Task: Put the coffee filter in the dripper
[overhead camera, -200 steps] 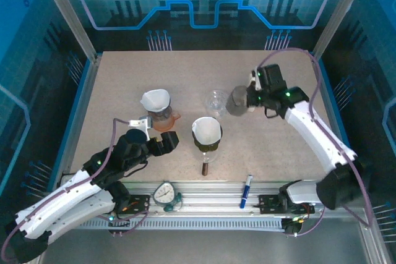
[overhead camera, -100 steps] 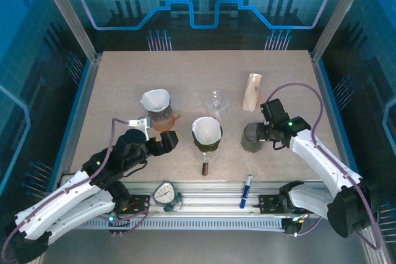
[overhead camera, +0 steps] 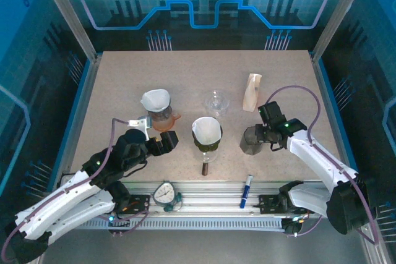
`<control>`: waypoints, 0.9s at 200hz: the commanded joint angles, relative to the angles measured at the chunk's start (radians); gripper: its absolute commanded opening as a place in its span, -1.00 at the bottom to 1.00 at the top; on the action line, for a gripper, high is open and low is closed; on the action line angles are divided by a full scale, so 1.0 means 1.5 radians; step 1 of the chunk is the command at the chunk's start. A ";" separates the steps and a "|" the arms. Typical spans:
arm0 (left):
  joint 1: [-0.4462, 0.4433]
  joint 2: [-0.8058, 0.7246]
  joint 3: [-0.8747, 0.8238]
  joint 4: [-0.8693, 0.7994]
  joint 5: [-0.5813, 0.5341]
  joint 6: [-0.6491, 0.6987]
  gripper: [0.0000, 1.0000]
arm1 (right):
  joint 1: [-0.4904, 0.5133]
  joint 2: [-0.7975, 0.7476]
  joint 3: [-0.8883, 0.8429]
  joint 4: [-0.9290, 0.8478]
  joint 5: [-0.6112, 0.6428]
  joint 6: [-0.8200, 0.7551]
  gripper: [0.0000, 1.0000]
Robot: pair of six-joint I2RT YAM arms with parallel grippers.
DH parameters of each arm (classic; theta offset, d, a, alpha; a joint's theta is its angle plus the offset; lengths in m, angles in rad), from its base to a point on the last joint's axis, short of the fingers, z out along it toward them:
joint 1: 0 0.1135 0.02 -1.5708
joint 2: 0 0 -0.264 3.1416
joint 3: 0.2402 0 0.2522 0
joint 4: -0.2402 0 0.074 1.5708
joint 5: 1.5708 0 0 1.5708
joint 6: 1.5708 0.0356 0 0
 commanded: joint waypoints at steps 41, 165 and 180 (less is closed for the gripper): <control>0.006 -0.003 0.001 -0.017 -0.012 0.004 0.98 | 0.010 -0.061 0.041 -0.028 -0.010 0.007 0.03; 0.014 -0.023 0.025 -0.070 -0.037 0.009 0.98 | 0.398 -0.244 -0.097 -0.018 0.039 0.159 0.30; 0.017 -0.028 0.043 -0.093 -0.051 0.017 0.98 | 0.433 -0.229 -0.132 0.040 0.034 0.168 0.31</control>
